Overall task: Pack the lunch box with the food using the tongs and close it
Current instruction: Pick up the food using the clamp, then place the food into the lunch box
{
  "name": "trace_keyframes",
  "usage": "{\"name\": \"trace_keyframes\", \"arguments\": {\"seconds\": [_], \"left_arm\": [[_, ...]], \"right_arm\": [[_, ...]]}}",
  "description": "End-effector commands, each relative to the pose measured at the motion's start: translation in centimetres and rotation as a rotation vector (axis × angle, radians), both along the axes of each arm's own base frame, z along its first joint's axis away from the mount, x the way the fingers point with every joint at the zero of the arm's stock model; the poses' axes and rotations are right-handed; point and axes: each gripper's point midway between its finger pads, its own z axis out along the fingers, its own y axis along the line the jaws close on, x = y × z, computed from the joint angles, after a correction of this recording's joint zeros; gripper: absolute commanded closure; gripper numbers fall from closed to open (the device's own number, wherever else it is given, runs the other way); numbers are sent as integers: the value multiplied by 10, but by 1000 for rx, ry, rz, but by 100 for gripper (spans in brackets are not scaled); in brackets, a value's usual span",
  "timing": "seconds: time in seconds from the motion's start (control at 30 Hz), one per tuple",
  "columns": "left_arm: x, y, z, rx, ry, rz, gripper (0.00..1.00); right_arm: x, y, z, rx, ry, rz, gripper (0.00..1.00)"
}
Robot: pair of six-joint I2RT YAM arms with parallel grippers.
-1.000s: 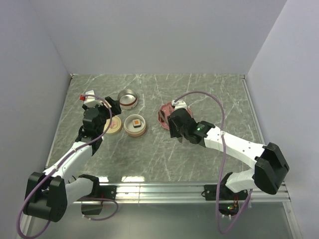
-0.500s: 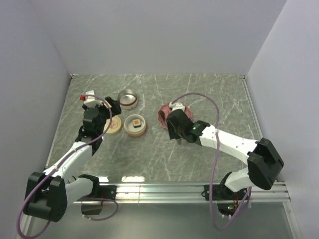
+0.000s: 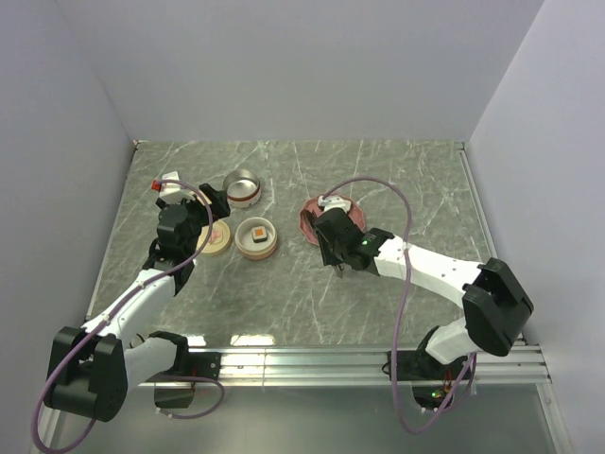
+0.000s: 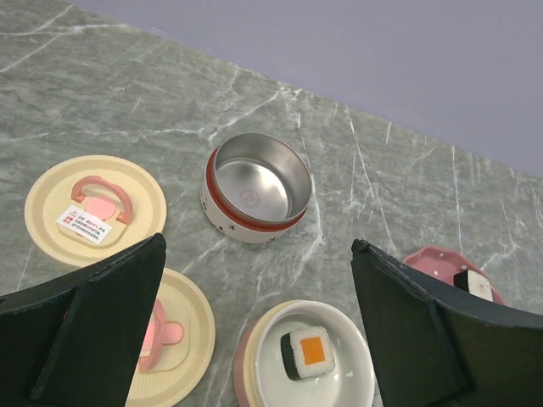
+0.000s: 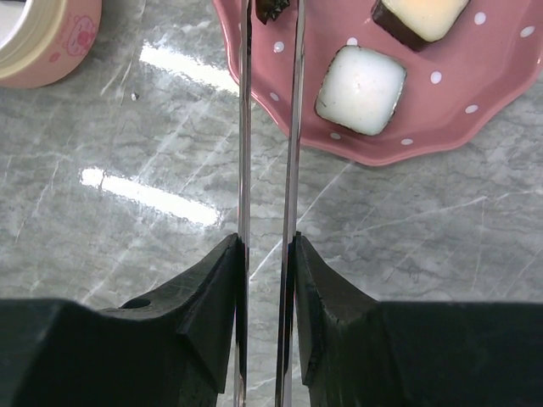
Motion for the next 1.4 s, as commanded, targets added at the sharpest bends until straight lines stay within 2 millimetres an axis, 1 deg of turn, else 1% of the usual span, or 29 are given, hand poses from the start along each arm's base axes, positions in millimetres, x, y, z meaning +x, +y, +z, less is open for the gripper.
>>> {"name": "trace_keyframes", "arguments": {"seconds": [0.0, 0.2, 0.43, 0.53, 0.8, 1.0, 1.17, 1.2, 1.23, 1.3, 1.37], "left_arm": [[5, -3, 24, -23, -67, -11, 2], [6, -2, 22, -22, -64, -6, 2], [6, -2, 22, -22, -63, -8, 2], [6, -3, 23, -24, -64, -9, 2], [7, -4, 22, -23, -60, -14, 2], [7, -3, 22, -24, -61, -11, 2], [7, -4, 23, -22, -61, -14, 2], [7, -3, 22, -22, -58, -13, 2], [7, -3, 22, -22, -60, -13, 2], [7, -3, 22, -22, -60, -13, 2], [7, -3, 21, -21, -58, -11, 2]], "right_arm": [[16, 1, 34, 35, -84, -30, 73], [19, 0, 66, 68, -148, -30, 74], [20, -1, 79, 72, -172, -24, 76], [18, 5, 88, 96, -188, 0, 76], [5, 43, 109, 133, -229, 118, 75], [-6, 70, 117, 145, -238, 202, 75], [-18, 97, 115, 174, -216, 291, 75], [-19, 100, 114, 174, -213, 301, 75], [-19, 103, 109, 163, -204, 307, 75], [-22, 111, 109, 168, -199, 325, 75], [-23, 116, 103, 165, -184, 340, 75]]}}
